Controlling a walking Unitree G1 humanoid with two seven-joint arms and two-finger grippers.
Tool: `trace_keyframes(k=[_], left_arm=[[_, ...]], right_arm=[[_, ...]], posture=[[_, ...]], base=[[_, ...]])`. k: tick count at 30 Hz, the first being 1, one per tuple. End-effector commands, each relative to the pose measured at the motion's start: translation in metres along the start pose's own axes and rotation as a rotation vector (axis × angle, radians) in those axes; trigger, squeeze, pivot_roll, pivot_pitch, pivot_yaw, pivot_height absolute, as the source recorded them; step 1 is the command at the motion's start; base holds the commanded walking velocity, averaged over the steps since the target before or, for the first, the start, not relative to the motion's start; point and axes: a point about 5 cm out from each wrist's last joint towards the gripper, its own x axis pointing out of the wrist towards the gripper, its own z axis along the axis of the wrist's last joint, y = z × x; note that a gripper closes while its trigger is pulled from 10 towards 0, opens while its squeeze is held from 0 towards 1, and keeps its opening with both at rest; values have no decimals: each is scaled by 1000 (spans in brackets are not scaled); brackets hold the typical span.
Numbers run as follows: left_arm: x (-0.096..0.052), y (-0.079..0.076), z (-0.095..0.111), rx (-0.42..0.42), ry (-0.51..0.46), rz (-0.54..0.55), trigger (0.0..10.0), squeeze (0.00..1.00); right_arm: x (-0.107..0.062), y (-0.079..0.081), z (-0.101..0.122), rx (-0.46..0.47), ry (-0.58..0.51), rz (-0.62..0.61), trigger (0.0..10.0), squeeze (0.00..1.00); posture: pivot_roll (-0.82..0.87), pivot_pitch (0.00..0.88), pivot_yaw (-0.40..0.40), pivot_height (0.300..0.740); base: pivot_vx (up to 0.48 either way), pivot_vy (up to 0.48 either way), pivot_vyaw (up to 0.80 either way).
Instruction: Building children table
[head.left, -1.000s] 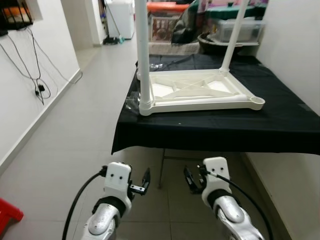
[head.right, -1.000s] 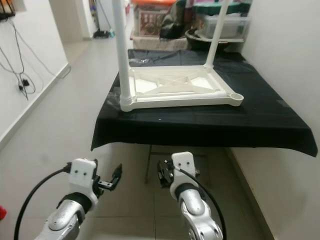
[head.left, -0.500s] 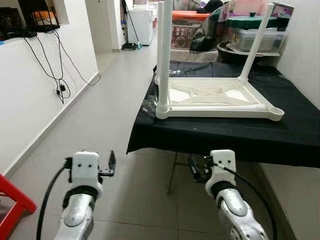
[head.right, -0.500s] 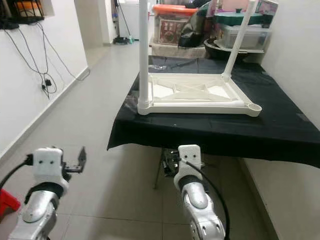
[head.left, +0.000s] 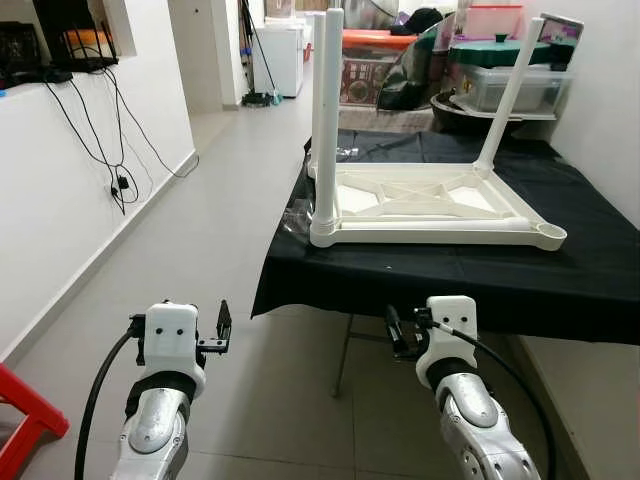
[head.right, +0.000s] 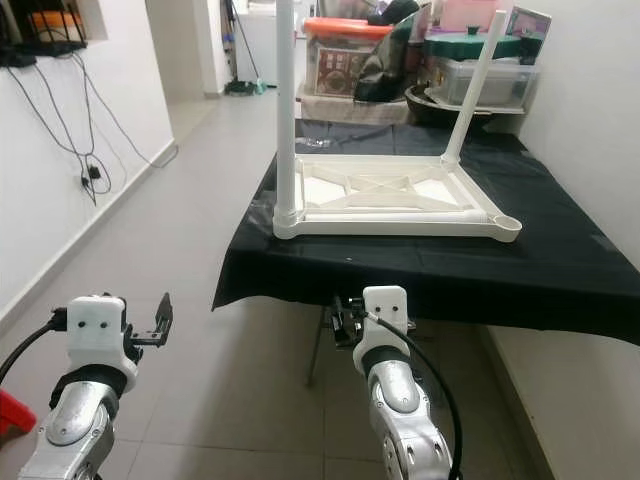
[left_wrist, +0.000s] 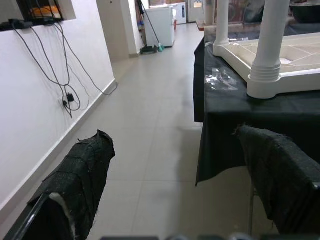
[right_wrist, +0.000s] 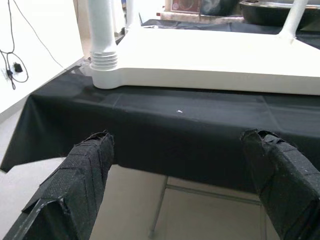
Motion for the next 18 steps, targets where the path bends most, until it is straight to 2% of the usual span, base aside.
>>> trace_keyframes(k=[1,18], left_arm=[[0,0,-2,7,8,1,10000,0],[0,-3,-4,4,15,-21,10000,0]], right_arm=[[1,1,-3,-7,7,-1,10000,0],[1,4,-5,0,14,4,10000,0]], posture=[[62,0,-38,740],[66,0,-38,740]], base=[[292,0,0],[289,0,0]])
